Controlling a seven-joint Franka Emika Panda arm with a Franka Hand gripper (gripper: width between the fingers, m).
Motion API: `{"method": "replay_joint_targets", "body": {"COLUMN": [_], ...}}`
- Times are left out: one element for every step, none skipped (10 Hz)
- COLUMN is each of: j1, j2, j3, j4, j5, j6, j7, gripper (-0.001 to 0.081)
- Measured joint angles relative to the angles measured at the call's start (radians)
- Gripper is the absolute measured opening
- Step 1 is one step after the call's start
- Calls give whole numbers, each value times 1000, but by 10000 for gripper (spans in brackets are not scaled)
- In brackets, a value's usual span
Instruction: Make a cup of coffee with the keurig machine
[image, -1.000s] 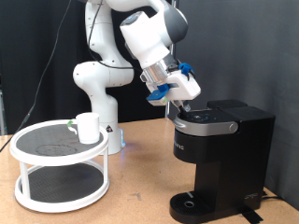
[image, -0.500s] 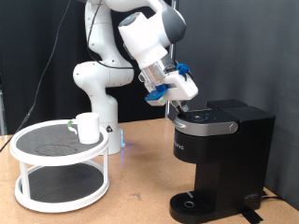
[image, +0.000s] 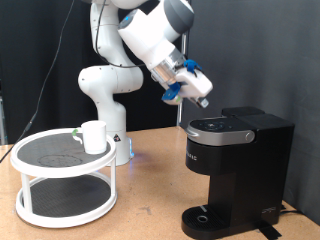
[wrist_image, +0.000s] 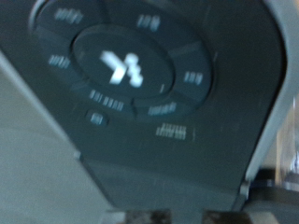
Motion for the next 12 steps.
{"method": "replay_joint_targets", "body": {"j1": [-3,-3,-2,-3,-6,-12,-20,-34,-49,-58,-60,-60], "j2": [-1,0,0,-2,-4,-8,-15,-23,-30,-33,-33,-33], "j3": [-10,-8,-7,-9,-12,-17,-24,-33,-36,-35,-31,-31], "j4": [22,18,11,4,0,-1,1,7,13,14,13,13], "j5": [0,-2,-2,1,1,-2,-16,-50,-99,-136,-152,-148], "j6": [-46,-32,-8,11,24,25,2,-49,-98,-108,-108,-108], "j7": [15,14,13,9,9,10,19,40,84,127,152,143], "gripper": [0,0,0,0,0,0,0,0,0,0,0,0]}}
